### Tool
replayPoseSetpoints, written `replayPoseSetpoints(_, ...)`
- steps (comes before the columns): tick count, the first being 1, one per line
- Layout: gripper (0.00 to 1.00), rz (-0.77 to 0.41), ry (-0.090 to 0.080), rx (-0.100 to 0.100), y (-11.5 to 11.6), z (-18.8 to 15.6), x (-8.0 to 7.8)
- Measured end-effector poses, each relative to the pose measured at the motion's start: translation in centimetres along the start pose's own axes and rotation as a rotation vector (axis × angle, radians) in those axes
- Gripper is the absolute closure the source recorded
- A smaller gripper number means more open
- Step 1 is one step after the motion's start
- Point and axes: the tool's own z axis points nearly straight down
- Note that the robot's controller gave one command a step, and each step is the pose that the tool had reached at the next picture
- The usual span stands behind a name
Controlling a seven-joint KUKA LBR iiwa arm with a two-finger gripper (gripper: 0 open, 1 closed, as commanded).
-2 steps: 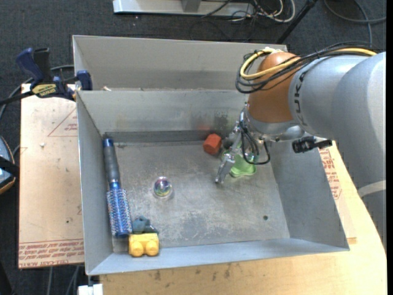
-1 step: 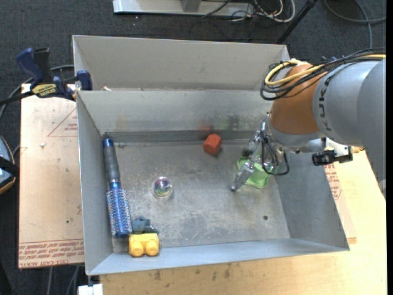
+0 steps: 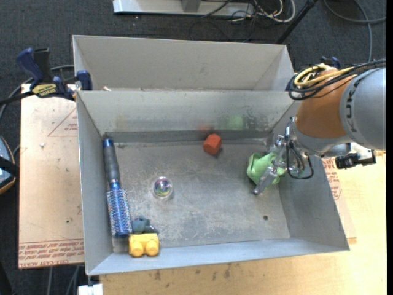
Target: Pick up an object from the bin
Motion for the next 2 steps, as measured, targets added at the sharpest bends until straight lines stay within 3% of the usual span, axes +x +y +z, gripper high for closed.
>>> replayPoseSetpoints(1, 1.00, -0.005, -0.002, 0.001, 0.2, 0.0, 0.0)
replayPoseSetpoints(2, 1.00, -0.020, -0.003, 0.001, 1.4, -13.7, -0.5)
